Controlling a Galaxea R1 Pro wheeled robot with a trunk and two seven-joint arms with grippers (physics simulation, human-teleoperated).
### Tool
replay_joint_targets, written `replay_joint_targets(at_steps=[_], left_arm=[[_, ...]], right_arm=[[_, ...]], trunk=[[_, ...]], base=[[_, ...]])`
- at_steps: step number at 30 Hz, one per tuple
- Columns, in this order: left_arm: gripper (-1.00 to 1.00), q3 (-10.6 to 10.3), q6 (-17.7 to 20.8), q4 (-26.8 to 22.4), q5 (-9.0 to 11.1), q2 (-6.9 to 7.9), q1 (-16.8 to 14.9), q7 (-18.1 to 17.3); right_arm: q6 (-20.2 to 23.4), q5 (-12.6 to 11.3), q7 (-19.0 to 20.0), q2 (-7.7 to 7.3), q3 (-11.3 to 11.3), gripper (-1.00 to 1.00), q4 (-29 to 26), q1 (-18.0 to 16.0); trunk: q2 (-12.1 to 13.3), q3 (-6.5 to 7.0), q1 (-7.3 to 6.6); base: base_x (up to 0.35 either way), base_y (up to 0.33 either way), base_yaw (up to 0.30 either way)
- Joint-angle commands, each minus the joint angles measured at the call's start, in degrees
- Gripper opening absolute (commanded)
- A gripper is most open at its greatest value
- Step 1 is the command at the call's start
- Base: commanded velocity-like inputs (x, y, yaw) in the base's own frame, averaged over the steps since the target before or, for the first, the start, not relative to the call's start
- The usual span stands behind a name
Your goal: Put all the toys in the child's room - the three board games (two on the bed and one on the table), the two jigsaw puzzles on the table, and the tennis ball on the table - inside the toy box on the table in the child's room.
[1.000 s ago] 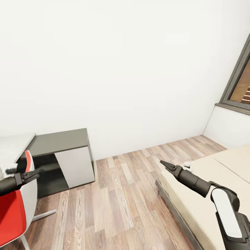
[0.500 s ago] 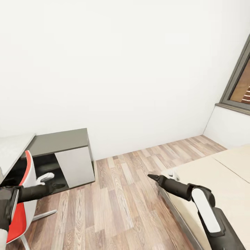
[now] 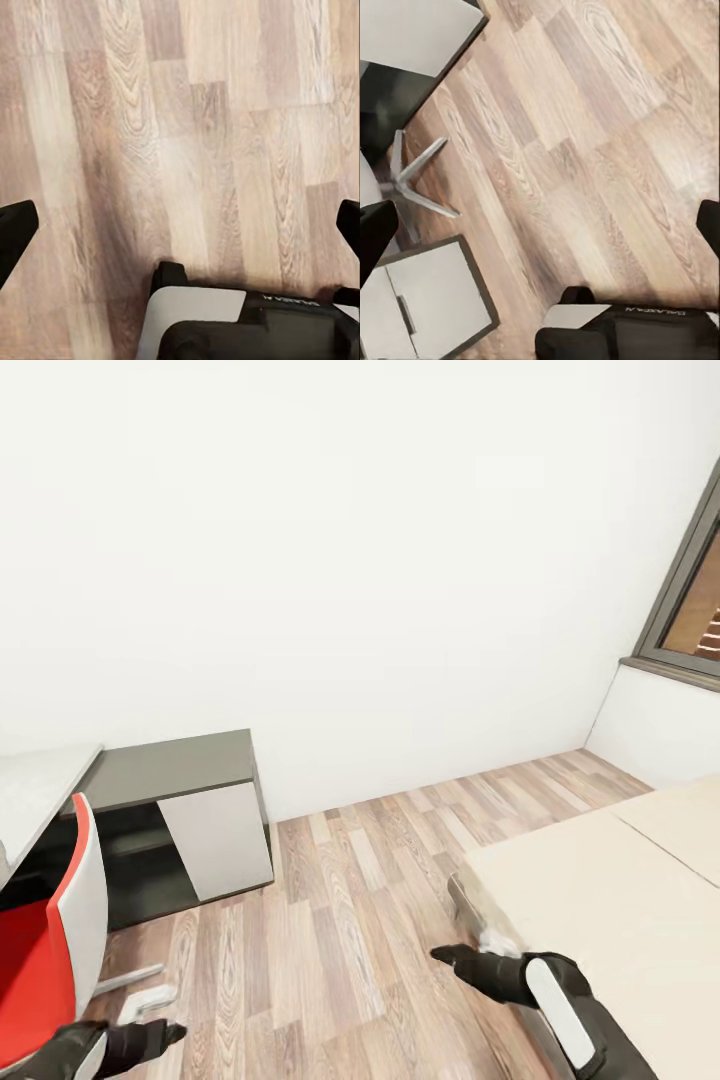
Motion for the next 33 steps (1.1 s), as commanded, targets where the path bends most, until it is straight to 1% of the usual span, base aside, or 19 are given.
replay_joint_targets(at_steps=[1,3,4,5,6,8,10,13,14,17,18,20,21,23,26,28,30,32,33], left_arm=[[1.00,0.6,-1.6,1.8,-0.4,0.00,0.3,1.6],[1.00,0.5,-8.4,6.8,-0.4,-0.03,2.5,8.4],[1.00,0.5,-11.2,8.2,-0.4,-0.13,4.0,11.0],[1.00,0.5,-12.4,8.7,-0.4,-0.17,4.9,12.0],[1.00,0.5,-14.6,9.4,-0.4,-0.22,6.8,13.6],[1.00,0.4,-17.8,10.2,-0.4,-0.24,10.2,15.4],[1.00,0.4,-19.9,10.5,-0.4,-0.26,12.9,16.1],[1.00,0.4,-21.4,10.6,-0.4,-0.37,15.9,16.5],[1.00,0.4,-21.6,10.6,-0.4,-0.39,16.4,16.6],[1.00,0.4,-22.3,10.7,-0.3,-0.41,18.3,16.6],[1.00,0.4,-22.4,10.7,-0.3,-0.43,18.6,16.6],[1.00,0.4,-22.6,10.8,-0.3,-0.53,19.8,16.7],[1.00,0.4,-22.6,10.8,-0.3,-0.54,20.1,16.7],[1.00,0.4,-22.7,10.8,-0.3,-0.58,21.2,16.7],[1.00,0.4,-22.8,10.9,-0.6,-0.60,22.5,16.7],[1.00,0.3,-22.8,11.1,-1.2,-0.71,23.1,16.8],[1.00,0.0,-22.8,12.0,-2.8,-1.29,23.5,17.2],[1.00,-0.1,-22.8,12.6,-3.8,-1.75,23.6,17.5],[1.00,-0.1,-22.9,12.9,-4.9,-2.19,23.7,18.1]], right_arm=[[-0.9,1.3,0.4,0.03,0.1,1.00,1.8,0.3],[-5.5,5.1,0.6,0.45,0.8,1.00,9.3,1.1],[-7.9,6.8,0.6,0.74,1.4,1.00,13.6,1.3],[-9.2,7.5,0.7,0.90,1.7,1.00,15.8,1.4],[-12.1,8.9,0.7,1.13,2.7,1.00,20.5,1.5],[-18.6,10.5,0.7,1.37,4.8,1.00,29.1,1.6],[-24.5,11.2,0.7,1.51,6.9,1.00,35.9,1.7],[-30.0,11.5,0.5,1.57,9.3,1.00,42.4,1.7],[-31.0,11.6,0.5,1.57,9.6,1.00,43.5,1.7],[-36.4,11.7,0.5,1.55,10.4,1.00,48.6,1.7],[-37.4,11.7,0.5,1.55,10.5,1.00,49.7,1.7],[-41.5,11.7,0.4,1.51,10.7,1.00,53.7,1.8],[-42.5,11.7,0.4,1.50,10.7,1.00,54.5,1.9],[-46.7,11.8,0.4,1.41,10.8,1.00,56.3,3.2],[-51.2,11.7,0.4,1.24,10.8,1.00,57.1,5.9],[-52.9,11.7,0.3,1.09,10.9,1.00,57.3,7.1],[-54.2,11.7,0.3,0.84,10.9,1.00,57.4,8.4],[-54.5,11.6,0.2,0.74,10.9,1.00,57.4,9.0],[-54.8,11.6,0.2,0.68,10.9,1.00,57.5,9.5]], trunk=[[-0.1,-0.10,0.04],[-0.1,-0.10,0.04],[-0.1,-0.10,0.04],[-0.1,-0.10,0.04],[-0.1,-0.10,0.04],[-0.1,-0.10,0.04],[-0.1,-0.10,0.04],[-0.1,-0.10,0.04],[-0.1,-0.10,0.04],[-0.1,-0.10,0.04],[-0.1,-0.10,0.04],[-0.1,-0.10,0.04],[-0.1,-0.10,0.04],[-0.1,-0.10,0.04],[-0.1,-0.10,0.04],[-0.1,-0.10,0.04],[-0.1,-0.10,0.04],[-0.1,-0.10,0.04],[-0.1,-0.10,0.04]], base=[[0.000,0.000,0.000],[0.000,0.000,0.000],[0.000,0.000,0.000],[0.000,0.000,0.000],[0.000,0.000,0.000],[0.000,0.000,0.000],[0.000,0.000,0.000],[0.000,0.000,0.000],[0.000,0.000,0.000],[0.000,0.000,0.000],[0.000,0.000,0.000],[0.000,0.000,0.000],[0.000,0.000,0.000],[0.000,0.000,0.000],[0.000,0.000,0.000],[0.000,0.000,0.000],[0.000,0.000,0.000],[0.000,0.000,0.000],[0.000,0.000,0.000]])
